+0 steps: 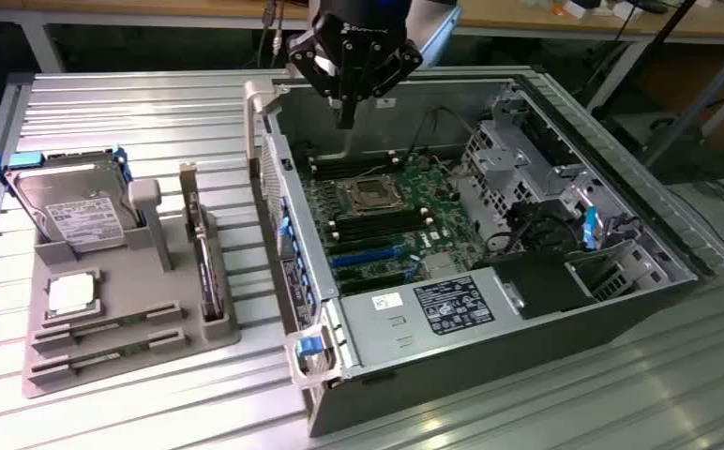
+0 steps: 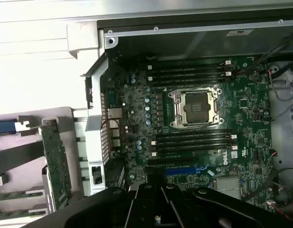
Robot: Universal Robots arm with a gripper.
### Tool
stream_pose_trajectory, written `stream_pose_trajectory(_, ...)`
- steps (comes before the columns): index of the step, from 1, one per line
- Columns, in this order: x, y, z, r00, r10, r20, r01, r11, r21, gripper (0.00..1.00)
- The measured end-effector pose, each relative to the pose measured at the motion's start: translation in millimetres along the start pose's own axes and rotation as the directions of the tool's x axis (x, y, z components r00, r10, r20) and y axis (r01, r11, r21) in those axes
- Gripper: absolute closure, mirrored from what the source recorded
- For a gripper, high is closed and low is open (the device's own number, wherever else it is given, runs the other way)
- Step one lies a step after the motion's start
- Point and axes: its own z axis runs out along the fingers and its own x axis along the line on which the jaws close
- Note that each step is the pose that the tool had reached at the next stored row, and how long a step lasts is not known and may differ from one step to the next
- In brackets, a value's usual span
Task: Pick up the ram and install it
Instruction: 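Reach for the ram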
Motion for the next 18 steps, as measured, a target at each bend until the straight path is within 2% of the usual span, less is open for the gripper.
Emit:
stream_pose_trajectory(4, 0.9, -0.1, 0.0, 1.0, 0.0, 0.0001, 0.0, 1.0, 0.0, 0.89)
stream_pose_trajectory(6, 8.6, -0.6, -0.2, 1.0, 0.0, 0.0001, 0.0, 1.0, -0.0001, 0.89)
stream_pose_trajectory(10, 28.5, -2.0, -0.8, 1.0, 0.0, 0.0002, 0.0, 1.0, 0.0, 0.89)
stream_pose_trajectory(15, 59.7, -4.4, -1.7, 1.0, 0.0, 0.0004, 0.0, 1.0, 0.0, 0.89)
stream_pose_trajectory(18, 73.6, -5.5, -2.0, 1.0, 0.0, 0.0005, 0.0, 1.0, -0.0001, 0.89)
